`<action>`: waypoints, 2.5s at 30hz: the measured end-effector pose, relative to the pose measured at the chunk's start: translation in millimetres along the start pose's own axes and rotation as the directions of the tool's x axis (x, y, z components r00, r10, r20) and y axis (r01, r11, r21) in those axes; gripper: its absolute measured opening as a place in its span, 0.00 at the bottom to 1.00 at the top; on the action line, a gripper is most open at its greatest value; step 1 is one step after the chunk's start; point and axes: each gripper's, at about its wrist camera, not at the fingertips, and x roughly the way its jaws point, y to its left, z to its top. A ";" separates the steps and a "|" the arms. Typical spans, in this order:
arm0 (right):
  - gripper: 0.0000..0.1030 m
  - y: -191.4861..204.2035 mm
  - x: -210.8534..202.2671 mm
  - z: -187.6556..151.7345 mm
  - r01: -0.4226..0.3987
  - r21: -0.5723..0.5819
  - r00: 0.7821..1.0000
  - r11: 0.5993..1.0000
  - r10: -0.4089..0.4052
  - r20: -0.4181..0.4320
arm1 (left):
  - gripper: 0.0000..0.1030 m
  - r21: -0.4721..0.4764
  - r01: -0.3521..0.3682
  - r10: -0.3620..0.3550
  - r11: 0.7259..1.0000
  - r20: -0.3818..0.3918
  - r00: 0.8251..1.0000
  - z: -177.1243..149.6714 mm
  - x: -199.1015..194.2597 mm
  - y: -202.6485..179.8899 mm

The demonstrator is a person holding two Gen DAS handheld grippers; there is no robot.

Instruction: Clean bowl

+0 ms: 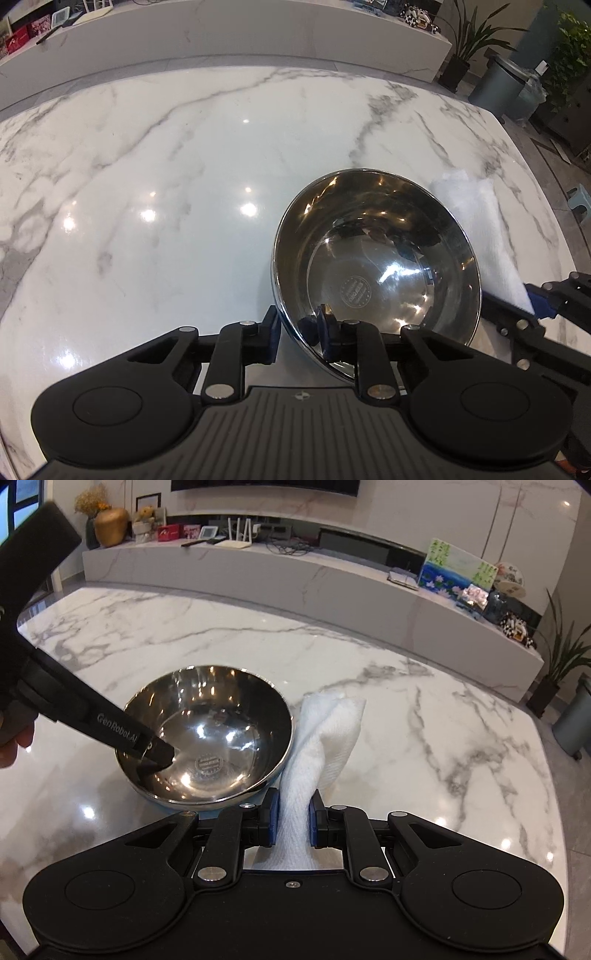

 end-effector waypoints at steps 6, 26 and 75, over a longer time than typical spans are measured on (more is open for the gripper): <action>0.13 11.3 11.3 -4.0 -0.011 -0.041 0.998 0.999 0.009 -0.063 | 0.40 -0.027 -0.014 0.013 1.000 -0.035 0.999 -2.0 2.2 1.0; 0.13 5.2 2.6 -1.0 0.024 -0.027 1.000 0.999 -0.024 -0.007 | 0.19 0.016 -0.042 0.041 0.999 0.042 0.998 1.8 -1.5 -0.9; 0.13 19.5 14.2 -5.9 0.009 -0.111 0.995 0.994 -0.019 -0.093 | 0.25 0.033 -0.038 0.037 0.999 0.050 0.998 -7.3 -4.2 -12.2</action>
